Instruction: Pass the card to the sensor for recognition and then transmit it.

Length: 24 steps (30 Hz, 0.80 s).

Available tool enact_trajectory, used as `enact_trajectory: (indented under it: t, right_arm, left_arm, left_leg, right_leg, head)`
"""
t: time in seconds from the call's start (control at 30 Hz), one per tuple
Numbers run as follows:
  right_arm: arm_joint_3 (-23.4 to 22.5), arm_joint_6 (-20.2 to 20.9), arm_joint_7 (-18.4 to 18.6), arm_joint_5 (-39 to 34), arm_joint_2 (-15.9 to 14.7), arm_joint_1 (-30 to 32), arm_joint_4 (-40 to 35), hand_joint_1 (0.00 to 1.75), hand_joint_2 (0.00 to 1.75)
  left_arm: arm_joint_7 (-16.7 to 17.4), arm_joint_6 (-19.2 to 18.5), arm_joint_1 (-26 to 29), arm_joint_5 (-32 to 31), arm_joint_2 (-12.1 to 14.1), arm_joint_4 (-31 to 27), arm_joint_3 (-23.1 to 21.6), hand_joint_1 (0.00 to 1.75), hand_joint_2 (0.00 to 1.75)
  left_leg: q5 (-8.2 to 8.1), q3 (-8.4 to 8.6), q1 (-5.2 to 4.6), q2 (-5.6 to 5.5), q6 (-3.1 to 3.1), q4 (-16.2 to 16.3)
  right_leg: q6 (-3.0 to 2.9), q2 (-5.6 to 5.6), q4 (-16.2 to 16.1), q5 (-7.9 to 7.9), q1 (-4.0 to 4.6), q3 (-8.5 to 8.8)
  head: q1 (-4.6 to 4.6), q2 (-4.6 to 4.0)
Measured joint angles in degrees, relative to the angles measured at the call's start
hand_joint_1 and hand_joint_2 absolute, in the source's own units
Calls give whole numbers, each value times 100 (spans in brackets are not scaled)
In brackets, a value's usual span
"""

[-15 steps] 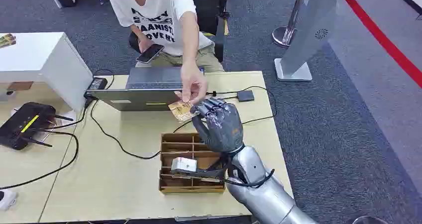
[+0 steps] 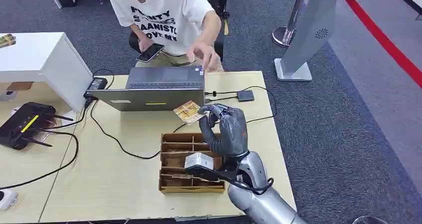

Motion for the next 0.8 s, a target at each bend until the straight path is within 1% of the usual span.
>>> enact_trajectory:
  t: [0.27, 0.3, 0.37, 0.43, 0.53, 0.8]
  right_arm:
    - [-66, -7, -55, -125, 0, 139, -203, 175, 175]
    - [-99, -7, -116, -280, 0, 176, -247, 175, 175]
    - [-181, 67, -275, -819, 0, 257, -364, 175, 175]
    - [-273, 239, -420, -1428, 0, 344, -504, 175, 175]
    - [-448, 345, -593, -1878, -11, 518, -748, 175, 175]
    - [-819, 352, -767, -1974, -87, 978, -1158, 175, 175]
  left_arm:
    - [0, 2, 0, 18, 0, 0, 0, 0, 0]
    - [0, 2, 1, 35, 0, 0, 0, 0, 0]
    - [0, 6, 2, 72, 0, 0, 0, 0, 0]
    - [0, 20, 3, 114, 0, 0, 2, 0, 0]
    - [-2, 41, 7, 164, 0, 0, 2, 0, 0]
    - [-6, 72, 17, 273, -2, 0, 2, 0, 0]
  left_leg:
    - [0, 1, 0, 0, 0, 0]
    - [0, 0, 0, -1, 0, 0]
    - [0, 0, 0, -1, 0, 0]
    - [0, 0, 0, 0, 0, 0]
    - [0, -1, 0, -1, 0, 0]
    - [-1, -1, -1, 0, 0, 0]
  right_leg:
    - [0, 0, 0, 0, 0, 1]
    - [0, -1, 0, 0, 0, 1]
    - [0, -1, 0, 0, 0, 1]
    - [0, 0, 0, 0, 0, 1]
    - [0, -1, -1, 0, 0, 0]
    - [0, 0, -1, 0, 0, 0]
  head:
    - [0, 0]
    - [-2, 0]
    - [0, 0]
    - [-2, 0]
    - [0, 0]
    - [0, 0]
